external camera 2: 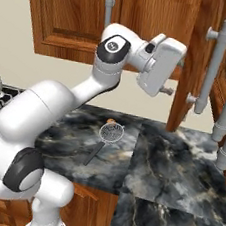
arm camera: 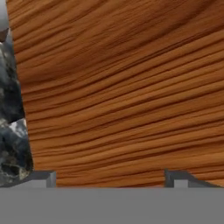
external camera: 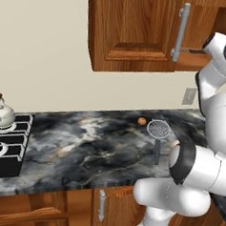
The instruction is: Pick the pan from the cabinet and place it on the stove. Then turn on the stove burner for the pan.
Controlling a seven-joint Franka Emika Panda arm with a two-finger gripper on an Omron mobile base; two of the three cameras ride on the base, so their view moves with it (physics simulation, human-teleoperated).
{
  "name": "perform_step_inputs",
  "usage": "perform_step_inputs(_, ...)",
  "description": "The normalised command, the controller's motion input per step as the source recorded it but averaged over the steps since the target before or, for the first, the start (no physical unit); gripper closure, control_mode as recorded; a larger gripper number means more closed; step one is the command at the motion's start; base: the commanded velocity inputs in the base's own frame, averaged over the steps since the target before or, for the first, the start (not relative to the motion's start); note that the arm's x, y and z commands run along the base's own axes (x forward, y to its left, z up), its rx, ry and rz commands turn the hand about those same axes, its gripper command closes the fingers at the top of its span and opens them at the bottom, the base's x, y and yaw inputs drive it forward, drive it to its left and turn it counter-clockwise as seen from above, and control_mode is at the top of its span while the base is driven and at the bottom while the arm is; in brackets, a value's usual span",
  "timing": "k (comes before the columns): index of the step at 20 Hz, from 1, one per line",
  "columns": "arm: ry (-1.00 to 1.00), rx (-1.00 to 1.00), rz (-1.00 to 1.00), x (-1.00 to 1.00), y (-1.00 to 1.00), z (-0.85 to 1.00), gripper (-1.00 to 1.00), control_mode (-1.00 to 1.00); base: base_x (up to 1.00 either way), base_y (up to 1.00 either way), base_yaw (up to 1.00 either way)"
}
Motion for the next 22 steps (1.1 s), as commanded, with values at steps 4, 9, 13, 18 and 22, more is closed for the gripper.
perform_step_inputs(4, 0.02, 0.05, 0.0, 0.0, -0.36, 0.0, -1.0, -1.0, 0.0, 0.0, 0.0)
perform_step_inputs(9, 0.01, 0.07, 0.0, 0.0, -0.36, -0.06, -1.0, -1.0, 0.0, 0.0, 0.0)
perform_step_inputs(13, 0.0, 0.1, 0.0, 0.0, -0.24, -0.11, -1.0, -1.0, 0.0, 0.0, 0.0)
perform_step_inputs(18, -0.01, 0.06, 0.0, -0.03, -0.04, -0.01, -1.0, -1.0, 0.0, 0.0, 0.0)
perform_step_inputs(22, -0.06, 0.0, 0.01, -0.21, 0.81, 0.0, -1.0, -1.0, 0.0, 0.0, 0.0)
